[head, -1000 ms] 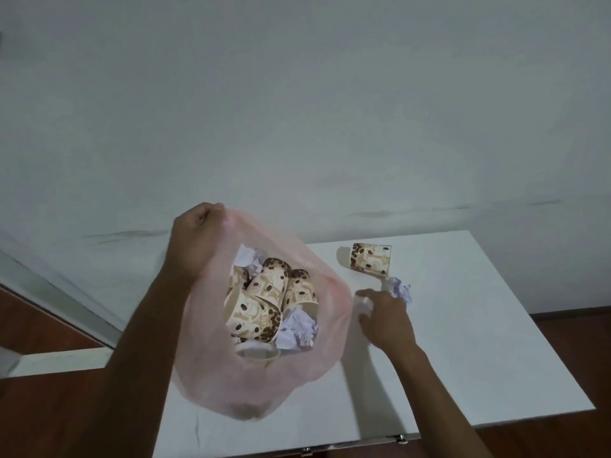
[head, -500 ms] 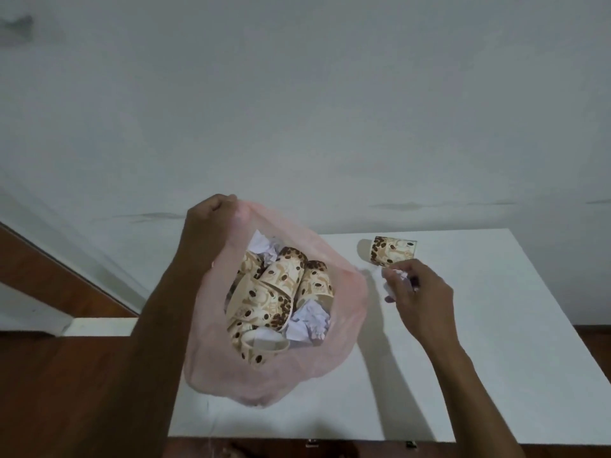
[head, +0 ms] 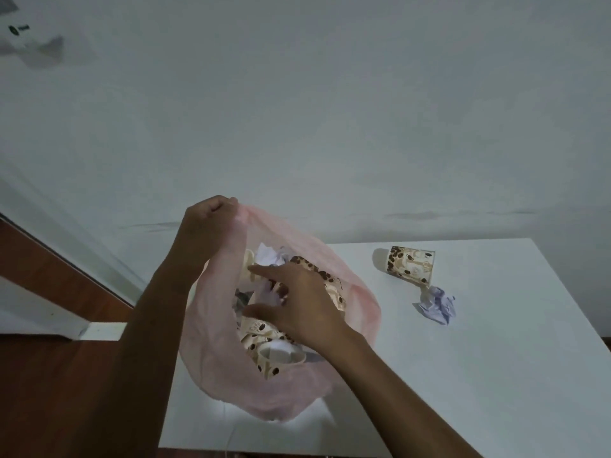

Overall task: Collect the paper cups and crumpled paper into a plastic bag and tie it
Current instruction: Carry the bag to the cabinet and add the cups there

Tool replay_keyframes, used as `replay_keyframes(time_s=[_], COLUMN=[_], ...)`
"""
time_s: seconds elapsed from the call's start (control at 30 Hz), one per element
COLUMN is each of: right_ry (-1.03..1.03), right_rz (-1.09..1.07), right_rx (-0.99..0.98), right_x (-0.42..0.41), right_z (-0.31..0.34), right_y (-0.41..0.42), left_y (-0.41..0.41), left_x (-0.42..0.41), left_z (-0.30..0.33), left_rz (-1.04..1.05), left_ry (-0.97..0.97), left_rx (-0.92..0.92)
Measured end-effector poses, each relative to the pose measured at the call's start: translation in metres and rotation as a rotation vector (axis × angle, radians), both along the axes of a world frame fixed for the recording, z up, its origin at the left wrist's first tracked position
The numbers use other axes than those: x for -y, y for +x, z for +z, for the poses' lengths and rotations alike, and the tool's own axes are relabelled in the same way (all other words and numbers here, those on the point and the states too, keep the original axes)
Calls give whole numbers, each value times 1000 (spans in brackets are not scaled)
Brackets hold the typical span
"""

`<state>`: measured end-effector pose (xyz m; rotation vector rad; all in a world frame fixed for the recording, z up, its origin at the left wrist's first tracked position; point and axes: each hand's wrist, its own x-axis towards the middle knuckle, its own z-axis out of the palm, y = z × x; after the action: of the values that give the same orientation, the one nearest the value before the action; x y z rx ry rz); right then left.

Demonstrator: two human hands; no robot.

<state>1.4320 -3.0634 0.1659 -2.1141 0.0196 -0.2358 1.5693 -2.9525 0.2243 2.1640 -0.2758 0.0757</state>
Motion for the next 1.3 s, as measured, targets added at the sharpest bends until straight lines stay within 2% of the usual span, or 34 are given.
replay_keyframes(time_s=[0.1, 0.23, 0.37, 0.43, 0.5, 0.6, 0.7, 0.8, 0.9, 1.13, 1.3], right_ry=[92, 214, 231, 180, 86, -116, -215, -234, -286, -74, 85], right_rz=[-8, -135, -452, -654, -804, -929, -931, -878, -845, -771, -798], right_rx=[-10, 75, 254, 265, 165, -221, -499, -606, -517, -402, -153], right_x=[0, 29, 70, 90, 114, 146, 163, 168, 168, 159, 149], right_z=[5, 5, 3, -5, -23, -61, -91, -114, -136, -110, -66], right_y=[2, -13, -31, -36, -40, -55, -75, -85, -90, -101, -98], left_y=[3, 6, 0, -2, -7, -14, -15, -11, -10, -6, -4], left_x=[-1, 0, 15, 26, 39, 55, 63, 67, 72, 81, 79], left_z=[-5, -8, -10, -11, -12, -16, -19, -24, -25, -23, -21], left_rz=[-46, -63, -122, -106, -110, -130, -213, -259, -257, -259, -247], left_ry=[28, -22, -34, -52, -95, -155, -200, -217, -209, -242, -242], left_rx=[17, -41, -35, -42, -71, -79, -100, -124, -141, -133, -139])
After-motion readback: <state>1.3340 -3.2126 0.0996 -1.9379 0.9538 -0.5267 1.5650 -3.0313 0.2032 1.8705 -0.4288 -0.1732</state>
